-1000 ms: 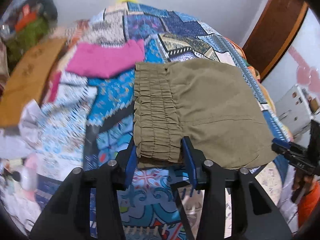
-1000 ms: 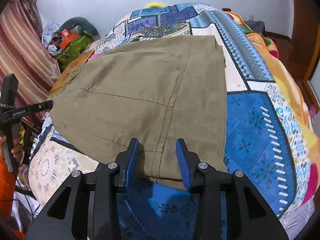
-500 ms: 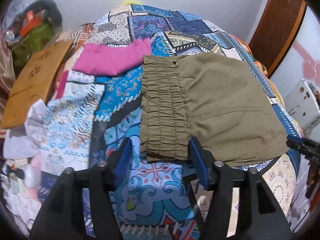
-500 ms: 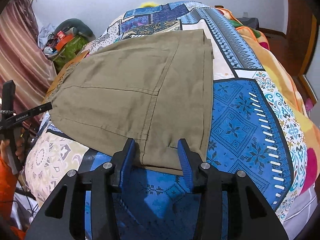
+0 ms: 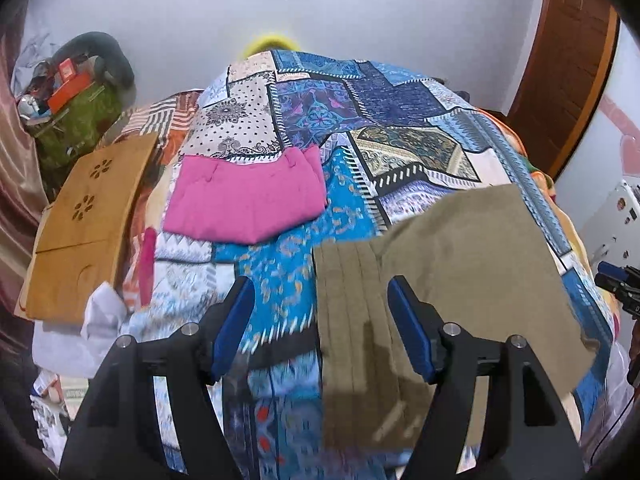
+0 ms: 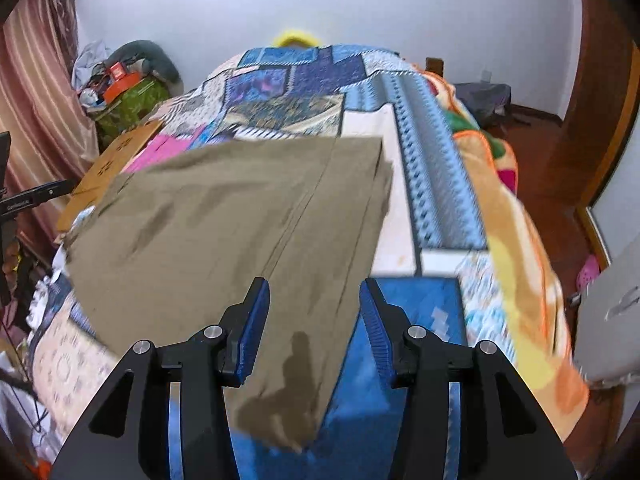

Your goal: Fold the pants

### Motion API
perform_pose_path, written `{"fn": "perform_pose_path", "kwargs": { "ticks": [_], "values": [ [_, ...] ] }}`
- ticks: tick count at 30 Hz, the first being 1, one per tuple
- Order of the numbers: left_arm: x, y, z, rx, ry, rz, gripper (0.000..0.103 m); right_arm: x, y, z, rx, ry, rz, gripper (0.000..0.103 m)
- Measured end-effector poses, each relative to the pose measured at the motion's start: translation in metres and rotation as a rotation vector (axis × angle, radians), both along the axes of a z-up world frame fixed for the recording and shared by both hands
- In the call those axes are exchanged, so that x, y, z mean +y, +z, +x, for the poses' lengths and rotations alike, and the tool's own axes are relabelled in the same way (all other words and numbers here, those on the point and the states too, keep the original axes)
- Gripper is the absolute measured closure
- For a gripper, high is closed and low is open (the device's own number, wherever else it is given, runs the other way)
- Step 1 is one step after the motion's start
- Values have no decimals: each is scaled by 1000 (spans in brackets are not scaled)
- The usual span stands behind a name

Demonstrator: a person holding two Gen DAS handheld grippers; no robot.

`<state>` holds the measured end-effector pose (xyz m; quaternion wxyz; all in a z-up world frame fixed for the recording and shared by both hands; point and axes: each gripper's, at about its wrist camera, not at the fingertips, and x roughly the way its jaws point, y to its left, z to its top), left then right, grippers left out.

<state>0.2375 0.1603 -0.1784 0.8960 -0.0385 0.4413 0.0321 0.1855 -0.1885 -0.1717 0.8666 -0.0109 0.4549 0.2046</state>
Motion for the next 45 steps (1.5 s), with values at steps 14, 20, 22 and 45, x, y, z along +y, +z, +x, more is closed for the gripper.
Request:
{"fn": "perform_pose_path", "kwargs": {
  "ticks": [14, 20, 22, 45],
  "values": [
    [1, -57, 78, 145, -79, -97, 34, 19, -41, 116, 41, -23, 42, 60],
    [9, -71, 85, 151, -30, -92, 32, 44, -68, 122, 96, 67, 2, 60],
    [12, -75, 86, 152, -2, -77, 31, 48, -78, 121, 103, 88, -37, 61],
    [-66, -37, 61, 156, -160, -18, 21, 114, -21, 87, 121, 214, 61, 39]
  ]
}}
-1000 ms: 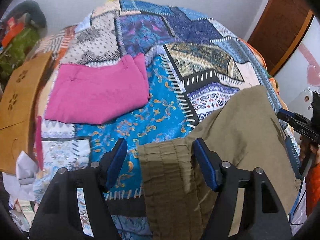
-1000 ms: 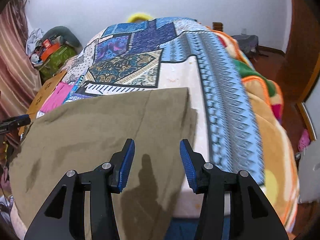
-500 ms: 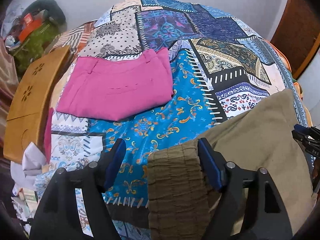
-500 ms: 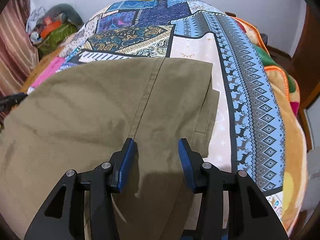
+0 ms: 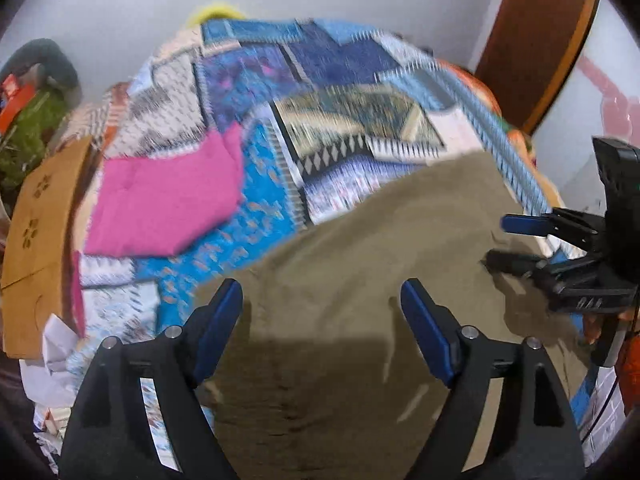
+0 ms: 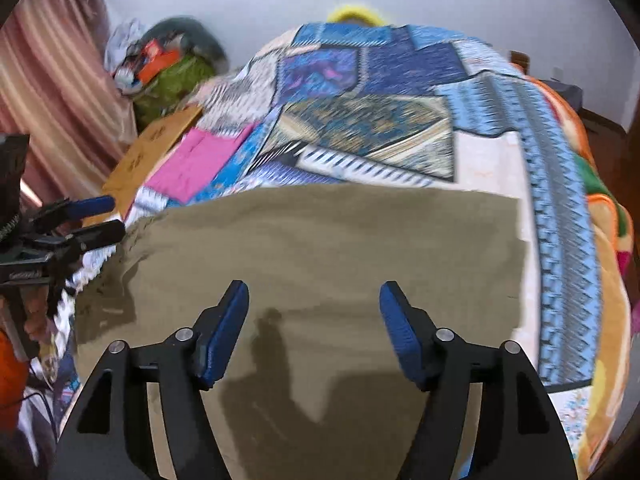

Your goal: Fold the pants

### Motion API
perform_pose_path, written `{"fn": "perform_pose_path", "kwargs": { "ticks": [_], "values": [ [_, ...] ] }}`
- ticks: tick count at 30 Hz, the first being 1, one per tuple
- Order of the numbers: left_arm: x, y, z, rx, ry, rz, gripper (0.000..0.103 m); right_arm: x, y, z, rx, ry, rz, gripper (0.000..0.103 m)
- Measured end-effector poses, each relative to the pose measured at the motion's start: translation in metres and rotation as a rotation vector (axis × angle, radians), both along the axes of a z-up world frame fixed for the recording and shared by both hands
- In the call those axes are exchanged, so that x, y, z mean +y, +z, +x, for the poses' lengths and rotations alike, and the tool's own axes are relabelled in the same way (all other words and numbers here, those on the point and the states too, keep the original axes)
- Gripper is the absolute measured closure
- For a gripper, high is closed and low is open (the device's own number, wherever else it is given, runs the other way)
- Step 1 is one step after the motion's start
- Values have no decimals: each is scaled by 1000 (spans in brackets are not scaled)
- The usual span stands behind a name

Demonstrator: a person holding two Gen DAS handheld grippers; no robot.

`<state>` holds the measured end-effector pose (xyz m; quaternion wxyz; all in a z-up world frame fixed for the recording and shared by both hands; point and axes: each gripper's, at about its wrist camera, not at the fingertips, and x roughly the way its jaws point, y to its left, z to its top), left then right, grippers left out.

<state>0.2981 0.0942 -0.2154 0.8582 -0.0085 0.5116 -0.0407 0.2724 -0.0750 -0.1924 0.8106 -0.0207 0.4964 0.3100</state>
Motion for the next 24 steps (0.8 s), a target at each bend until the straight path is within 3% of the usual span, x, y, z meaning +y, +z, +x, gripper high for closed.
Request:
{"fn": "perform_pose_path", "kwargs": {
  "ticks": [3, 5, 7, 12, 24],
  "values": [
    [-12, -26, -3, 73, -27, 17, 21, 18, -27, -9, 72, 46, -62, 39],
    [-21, -27, -15, 20, -47, 80, 20, 11, -33, -18, 62, 34, -60, 31],
    [-27, -25, -24, 6, -54, 119, 17, 3, -31, -25, 83, 47, -68, 31],
    [-17, -20, -46, 3, -27, 91, 14, -22, -28, -51, 74, 64, -92, 31],
    [0, -12, -110, -21, 40, 89, 11, -76, -21, -105, 71, -58, -100, 31]
  ]
}}
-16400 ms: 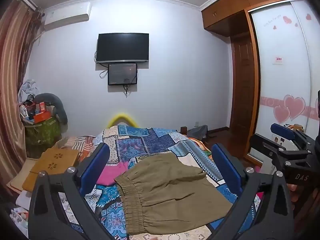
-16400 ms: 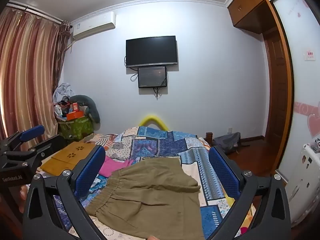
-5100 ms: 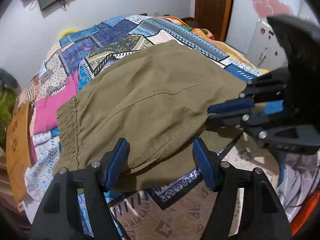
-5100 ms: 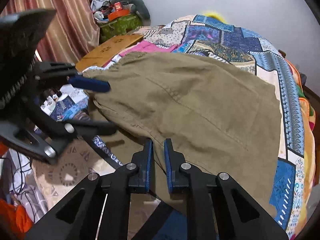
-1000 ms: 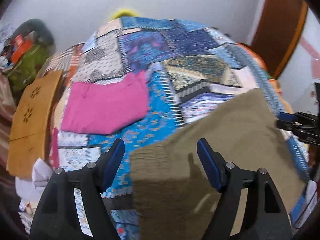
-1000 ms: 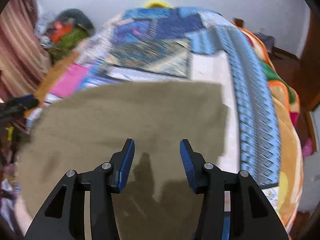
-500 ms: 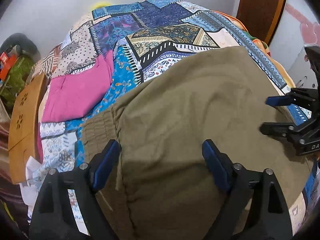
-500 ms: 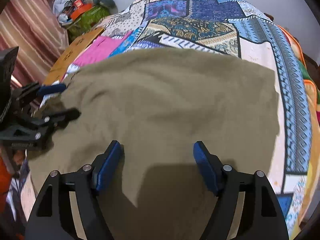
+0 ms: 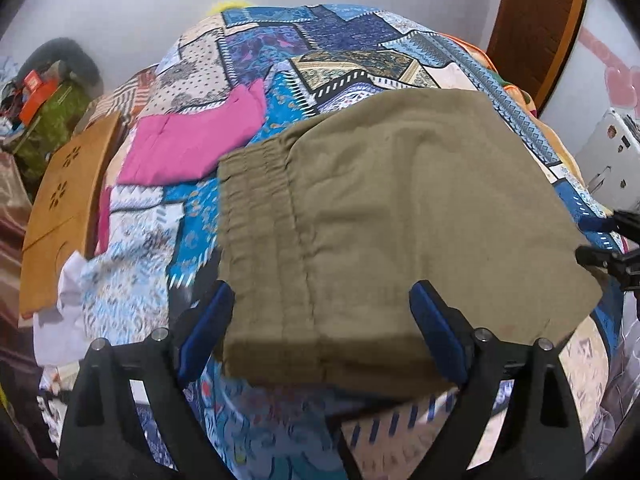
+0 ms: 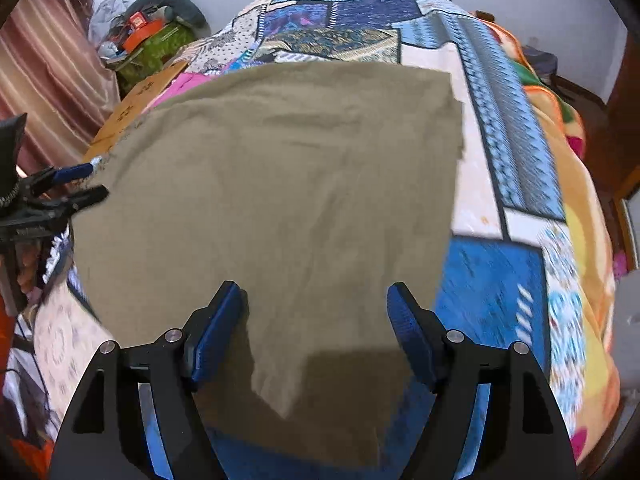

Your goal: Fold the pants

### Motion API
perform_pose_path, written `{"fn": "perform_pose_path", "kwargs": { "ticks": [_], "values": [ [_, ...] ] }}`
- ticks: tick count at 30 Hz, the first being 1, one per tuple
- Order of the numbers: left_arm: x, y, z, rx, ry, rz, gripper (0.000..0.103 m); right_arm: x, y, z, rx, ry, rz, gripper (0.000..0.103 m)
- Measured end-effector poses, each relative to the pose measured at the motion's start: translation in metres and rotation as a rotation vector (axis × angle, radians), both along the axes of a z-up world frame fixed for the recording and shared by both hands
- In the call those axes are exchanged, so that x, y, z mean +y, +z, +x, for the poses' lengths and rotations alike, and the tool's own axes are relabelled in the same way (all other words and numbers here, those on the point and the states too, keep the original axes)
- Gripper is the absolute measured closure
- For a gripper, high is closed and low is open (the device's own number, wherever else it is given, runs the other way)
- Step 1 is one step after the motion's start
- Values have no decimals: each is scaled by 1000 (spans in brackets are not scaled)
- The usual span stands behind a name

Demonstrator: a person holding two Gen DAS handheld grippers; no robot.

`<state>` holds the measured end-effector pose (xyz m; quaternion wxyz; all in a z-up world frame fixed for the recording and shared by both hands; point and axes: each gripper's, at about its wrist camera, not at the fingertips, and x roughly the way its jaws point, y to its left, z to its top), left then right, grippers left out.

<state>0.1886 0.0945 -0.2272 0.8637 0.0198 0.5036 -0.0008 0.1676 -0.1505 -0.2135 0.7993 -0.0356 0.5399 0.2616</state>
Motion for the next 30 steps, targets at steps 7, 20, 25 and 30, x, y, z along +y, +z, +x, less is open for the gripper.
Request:
{"fn": "perform_pose_path", "kwargs": {
  "ticks": [7, 20, 25, 30],
  "values": [
    [12, 1, -22, -13, 65, -44, 11, -15, 4, -24, 2, -39, 16, 31],
    [57, 31, -66, -63, 226, -66, 11, -3, 36, -34, -151, -18, -47, 31],
    [69, 33, -70, -69, 269, -304, 10, 17, 62, -25, -221, -18, 49, 31],
    [56, 8, -62, 15, 253, -458, 10, 56, 66, -17, -240, 10, 121, 31]
  ]
}}
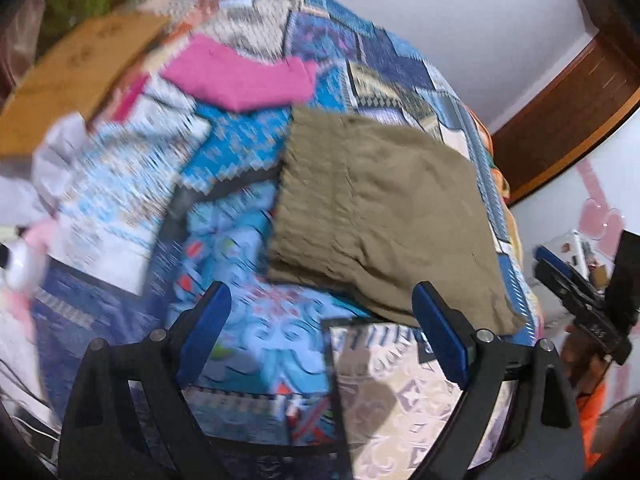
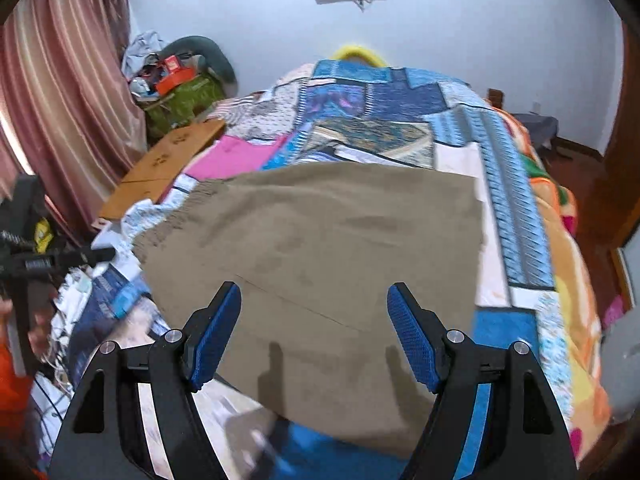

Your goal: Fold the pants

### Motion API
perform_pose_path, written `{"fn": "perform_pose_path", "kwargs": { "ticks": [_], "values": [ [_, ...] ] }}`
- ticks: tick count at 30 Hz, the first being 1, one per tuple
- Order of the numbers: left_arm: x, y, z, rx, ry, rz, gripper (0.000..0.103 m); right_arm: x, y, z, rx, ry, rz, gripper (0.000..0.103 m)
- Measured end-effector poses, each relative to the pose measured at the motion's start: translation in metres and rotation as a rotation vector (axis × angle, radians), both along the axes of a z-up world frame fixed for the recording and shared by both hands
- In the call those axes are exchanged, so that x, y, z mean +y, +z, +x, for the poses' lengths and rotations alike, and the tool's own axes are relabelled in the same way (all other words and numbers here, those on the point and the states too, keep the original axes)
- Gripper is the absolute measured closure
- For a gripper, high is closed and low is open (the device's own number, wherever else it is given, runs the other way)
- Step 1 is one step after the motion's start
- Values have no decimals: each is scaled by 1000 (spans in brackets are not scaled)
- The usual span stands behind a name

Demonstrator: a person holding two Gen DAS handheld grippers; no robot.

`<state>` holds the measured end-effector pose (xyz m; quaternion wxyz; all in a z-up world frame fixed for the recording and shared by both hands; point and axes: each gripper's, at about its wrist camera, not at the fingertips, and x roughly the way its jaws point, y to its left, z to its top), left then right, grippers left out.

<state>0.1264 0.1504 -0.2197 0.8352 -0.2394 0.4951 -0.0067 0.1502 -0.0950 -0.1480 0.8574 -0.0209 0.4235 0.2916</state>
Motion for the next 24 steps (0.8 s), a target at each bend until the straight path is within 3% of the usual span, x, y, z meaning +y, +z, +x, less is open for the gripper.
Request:
{"fn": "perform_pose_path", "kwargs": {
  "ticks": [4, 10, 16, 19, 20, 24],
  "values": [
    [-13, -17, 3, 36, -35, -94, 10, 28, -22, 5, 27, 36, -23, 31],
    [-24, -23, 11, 3, -67, -188, 10, 40, -63, 9, 103, 52, -101, 30],
    [0, -37, 38, -21, -8, -369, 8, 32, -60, 4, 99, 75, -65, 30],
    [10, -39, 50, -19, 36, -412, 8, 33, -60, 2, 92, 81, -65, 30],
    [11, -39, 54, -17, 43, -403, 11, 33, -61, 2, 93, 82, -60, 30],
    [9, -32, 59, 1, 70, -234, 55, 32, -61, 4, 100, 88, -43, 30]
  ]
}}
